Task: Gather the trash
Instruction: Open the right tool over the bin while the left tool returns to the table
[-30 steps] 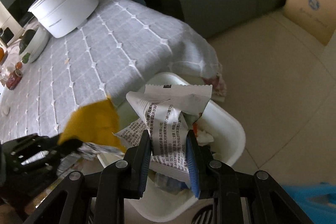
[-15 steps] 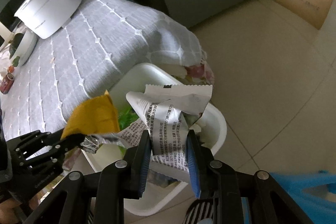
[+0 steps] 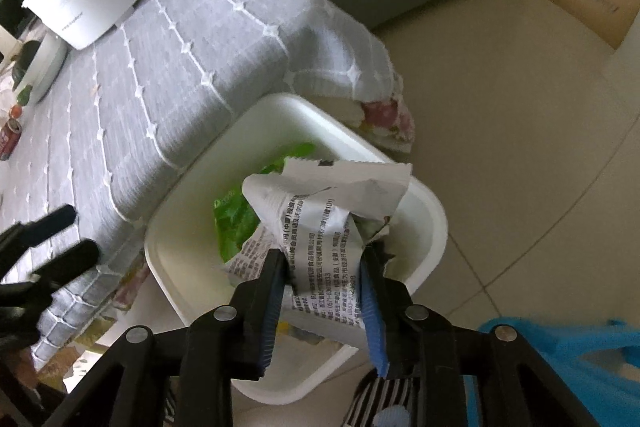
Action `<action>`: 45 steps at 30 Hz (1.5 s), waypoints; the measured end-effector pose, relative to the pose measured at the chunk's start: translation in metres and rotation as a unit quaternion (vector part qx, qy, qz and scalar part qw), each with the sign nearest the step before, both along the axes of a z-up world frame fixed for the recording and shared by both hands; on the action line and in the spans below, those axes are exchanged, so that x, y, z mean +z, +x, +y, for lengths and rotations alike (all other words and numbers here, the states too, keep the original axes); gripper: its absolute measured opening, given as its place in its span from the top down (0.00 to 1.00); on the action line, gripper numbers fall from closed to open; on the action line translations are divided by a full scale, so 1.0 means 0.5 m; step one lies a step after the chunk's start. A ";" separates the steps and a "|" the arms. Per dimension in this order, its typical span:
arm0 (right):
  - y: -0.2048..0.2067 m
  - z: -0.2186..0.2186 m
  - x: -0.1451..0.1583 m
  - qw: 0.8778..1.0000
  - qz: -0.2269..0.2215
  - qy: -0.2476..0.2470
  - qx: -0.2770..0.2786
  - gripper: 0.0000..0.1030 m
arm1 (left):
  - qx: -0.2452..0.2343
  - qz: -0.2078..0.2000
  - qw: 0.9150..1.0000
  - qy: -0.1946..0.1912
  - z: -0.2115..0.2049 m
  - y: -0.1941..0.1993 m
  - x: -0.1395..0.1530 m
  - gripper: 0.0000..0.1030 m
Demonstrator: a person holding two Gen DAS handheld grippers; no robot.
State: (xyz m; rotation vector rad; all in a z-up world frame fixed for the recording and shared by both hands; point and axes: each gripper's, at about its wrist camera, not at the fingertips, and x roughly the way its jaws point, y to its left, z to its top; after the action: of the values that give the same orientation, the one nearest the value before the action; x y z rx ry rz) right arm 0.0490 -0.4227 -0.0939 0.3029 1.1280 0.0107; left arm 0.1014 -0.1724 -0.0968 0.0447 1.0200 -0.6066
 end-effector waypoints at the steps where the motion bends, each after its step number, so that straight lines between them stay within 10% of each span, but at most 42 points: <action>1: 0.002 0.004 -0.002 1.000 0.006 0.004 0.002 0.61 | 0.004 -0.001 1.000 -0.002 0.008 0.000 0.004 0.13; 5: 0.011 0.013 -0.003 1.000 0.013 0.018 -0.004 0.33 | 0.028 -0.005 0.999 -0.014 0.058 0.003 0.022 0.07; 27: 0.084 0.250 0.112 0.991 -0.102 -0.036 0.075 0.19 | 0.201 -0.054 0.977 0.037 0.365 0.020 0.143 0.02; 36: 0.121 0.367 0.129 0.983 -0.133 -0.034 0.119 0.14 | 0.323 -0.052 0.942 0.070 0.570 0.030 0.212 0.02; 45: 0.168 0.452 0.105 0.982 -0.118 -0.029 0.142 0.12 | 0.430 0.004 0.896 0.108 0.777 0.086 0.114 0.02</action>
State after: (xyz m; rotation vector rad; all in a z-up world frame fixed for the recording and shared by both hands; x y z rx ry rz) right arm 0.1328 -0.1967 -0.0416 0.0837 0.9261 0.2597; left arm 0.1445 0.2159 -0.0398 -0.2081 0.9950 0.3197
